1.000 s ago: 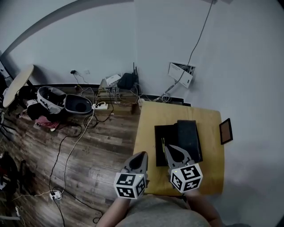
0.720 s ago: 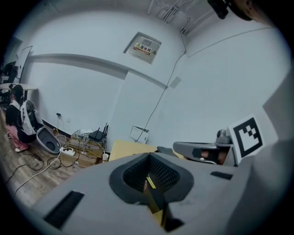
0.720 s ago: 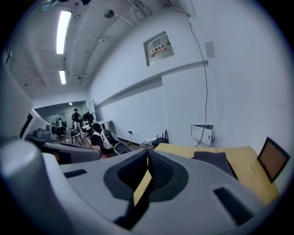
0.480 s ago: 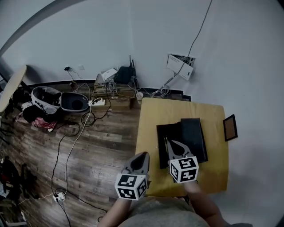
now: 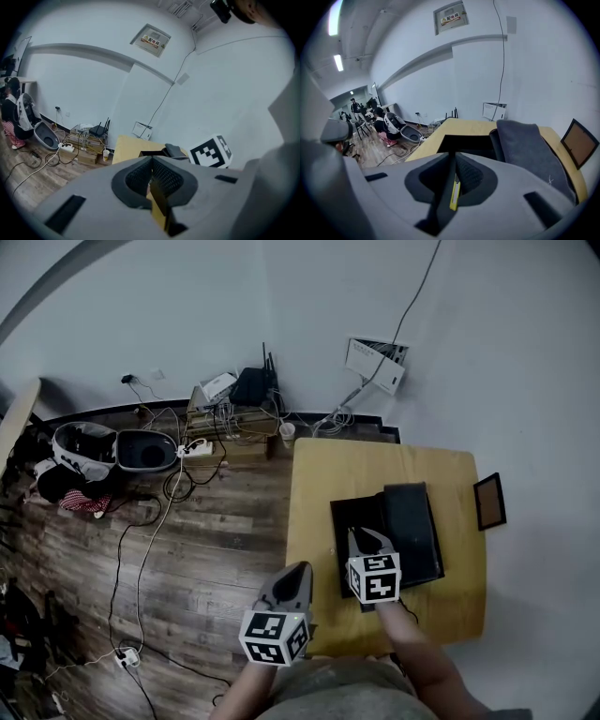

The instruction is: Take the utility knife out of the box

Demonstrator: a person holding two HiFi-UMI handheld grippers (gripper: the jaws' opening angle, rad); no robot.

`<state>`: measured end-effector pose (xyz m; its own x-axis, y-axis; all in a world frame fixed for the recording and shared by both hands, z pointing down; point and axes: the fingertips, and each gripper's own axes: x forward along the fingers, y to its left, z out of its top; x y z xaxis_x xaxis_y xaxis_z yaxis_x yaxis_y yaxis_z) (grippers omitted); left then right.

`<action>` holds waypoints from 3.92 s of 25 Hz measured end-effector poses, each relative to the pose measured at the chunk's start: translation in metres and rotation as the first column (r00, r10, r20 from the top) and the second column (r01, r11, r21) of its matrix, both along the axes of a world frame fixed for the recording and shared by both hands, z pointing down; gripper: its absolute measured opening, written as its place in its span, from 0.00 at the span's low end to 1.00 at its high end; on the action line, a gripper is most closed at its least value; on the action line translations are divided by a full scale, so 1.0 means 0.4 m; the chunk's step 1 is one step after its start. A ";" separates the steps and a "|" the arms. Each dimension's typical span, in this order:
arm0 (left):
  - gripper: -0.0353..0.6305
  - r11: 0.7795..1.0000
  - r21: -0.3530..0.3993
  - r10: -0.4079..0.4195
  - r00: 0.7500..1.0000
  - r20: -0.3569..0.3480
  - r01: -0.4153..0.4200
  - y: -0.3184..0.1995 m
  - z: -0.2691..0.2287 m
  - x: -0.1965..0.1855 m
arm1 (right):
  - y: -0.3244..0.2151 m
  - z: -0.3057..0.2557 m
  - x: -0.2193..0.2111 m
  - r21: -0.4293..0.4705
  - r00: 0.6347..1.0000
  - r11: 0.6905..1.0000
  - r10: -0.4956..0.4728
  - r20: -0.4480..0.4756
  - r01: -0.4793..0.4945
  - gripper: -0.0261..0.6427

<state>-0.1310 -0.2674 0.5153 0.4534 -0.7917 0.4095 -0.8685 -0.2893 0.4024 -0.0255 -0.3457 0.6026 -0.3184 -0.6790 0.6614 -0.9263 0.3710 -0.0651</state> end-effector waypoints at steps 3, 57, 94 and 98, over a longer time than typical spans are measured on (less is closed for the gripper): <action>0.06 1.000 -0.013 0.002 1.000 -0.003 -0.002 -0.001 0.018 -0.006 | -0.010 0.059 0.006 -0.061 1.000 0.998 0.023 -0.019 -0.024 0.20; 0.06 0.995 0.068 -0.071 0.997 0.010 0.070 0.212 -0.079 0.094 | 0.184 -0.198 0.037 0.140 0.996 0.987 -0.089 0.032 0.084 0.11; 0.06 0.983 0.164 -0.092 0.995 0.039 0.084 0.744 -0.147 0.345 | 0.829 -0.420 0.295 0.374 0.967 0.920 -0.190 0.169 0.115 0.11; 0.06 0.982 0.172 -0.093 0.995 0.041 0.084 0.774 -0.146 0.362 | 0.865 -0.420 0.311 0.382 0.965 0.916 -0.200 0.171 0.122 0.11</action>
<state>0.0138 0.0423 0.4570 0.3613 -0.8877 0.2855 -0.9110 -0.2708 0.3112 0.0989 0.0001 0.4344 -0.5441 -0.7886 0.2865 -0.8334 0.5473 -0.0761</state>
